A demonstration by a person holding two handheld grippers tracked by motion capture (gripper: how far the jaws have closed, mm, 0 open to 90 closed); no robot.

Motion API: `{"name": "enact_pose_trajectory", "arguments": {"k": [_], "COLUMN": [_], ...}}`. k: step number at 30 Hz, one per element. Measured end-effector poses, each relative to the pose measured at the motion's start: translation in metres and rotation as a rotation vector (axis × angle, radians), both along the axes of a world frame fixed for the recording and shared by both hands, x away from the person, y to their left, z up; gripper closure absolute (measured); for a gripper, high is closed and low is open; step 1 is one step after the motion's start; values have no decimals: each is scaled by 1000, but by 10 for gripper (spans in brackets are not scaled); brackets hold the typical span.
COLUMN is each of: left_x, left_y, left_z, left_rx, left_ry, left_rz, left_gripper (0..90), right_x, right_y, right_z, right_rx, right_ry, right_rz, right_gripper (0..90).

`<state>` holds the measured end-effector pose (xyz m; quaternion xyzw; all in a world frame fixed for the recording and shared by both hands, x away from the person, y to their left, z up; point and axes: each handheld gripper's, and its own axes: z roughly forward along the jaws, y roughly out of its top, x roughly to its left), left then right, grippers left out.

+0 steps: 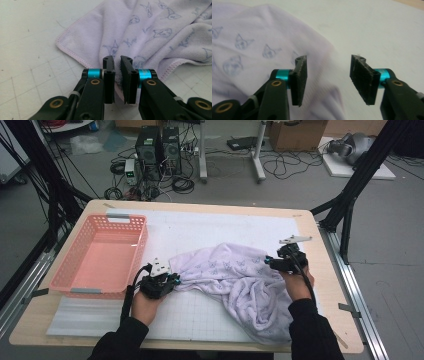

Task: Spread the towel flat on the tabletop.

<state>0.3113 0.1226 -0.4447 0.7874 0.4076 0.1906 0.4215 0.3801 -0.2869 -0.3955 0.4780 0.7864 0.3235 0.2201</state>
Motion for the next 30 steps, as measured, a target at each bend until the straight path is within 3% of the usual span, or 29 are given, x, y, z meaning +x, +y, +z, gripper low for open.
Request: {"name": "enact_pose_trajectory", "arguments": {"k": [2, 3, 7, 9, 12, 14, 15, 16, 20, 22, 24, 26, 27, 30], "left_x": [0, 0, 0, -1, -1, -1, -1, -2, -2, -2, -3, -3, -3, -3], "left_y": [-1, 0, 0, 0, 0, 0, 0, 0, 0, 0, 1, 1, 1, 1], "left_z": [0, 0, 0, 0, -1, -2, -2, -2, -1, -1, -1, 0, 0, 0], "left_rx": [-3, -2, -12, -11, -10, -9, -9, -12, -13, -14, -15, -19, -19, -21], "left_ry": [1, 2, 1, 4, 6, 8, 8, 8, 4, 3, 1, -1, -1, -2], "left_rz": [-1, -3, -3, -4, -4, -4, -4, -2, -1, -1, -1, 1, 1, 1], "left_gripper": [814, 814, 814, 814, 812, 810, 809, 809, 808, 807, 806, 805, 805, 803], "right_x": [13, 30, 50, 65, 73, 74, 74, 72, 59, 51, 44, 37, 35, 31], "right_y": [11, 17, 21, 25, 31, 34, 34, 35, 39, 42, 48, 56, 59, 65], "right_z": [-5, -13, -24, -30, -34, -37, -37, -34, -14, -6, -5, -8, -11, -18], "right_rx": [5, 22, 40, 36, 21, 28, 28, 15, -30, -41, -26, -69, -66, -85], "right_ry": [16, 65, 95, 98, 117, 143, 143, 120, -33, -97, -87, -68, -45, -13], "right_rz": [18, 23, -5, -43, -18, 9, 9, 32, 89, 147, 232, 304, 339, 382], "right_gripper": [440, 415, 418, 452, 558, 709, 709, 861, 864, 864, 864, 865, 864, 865]}}
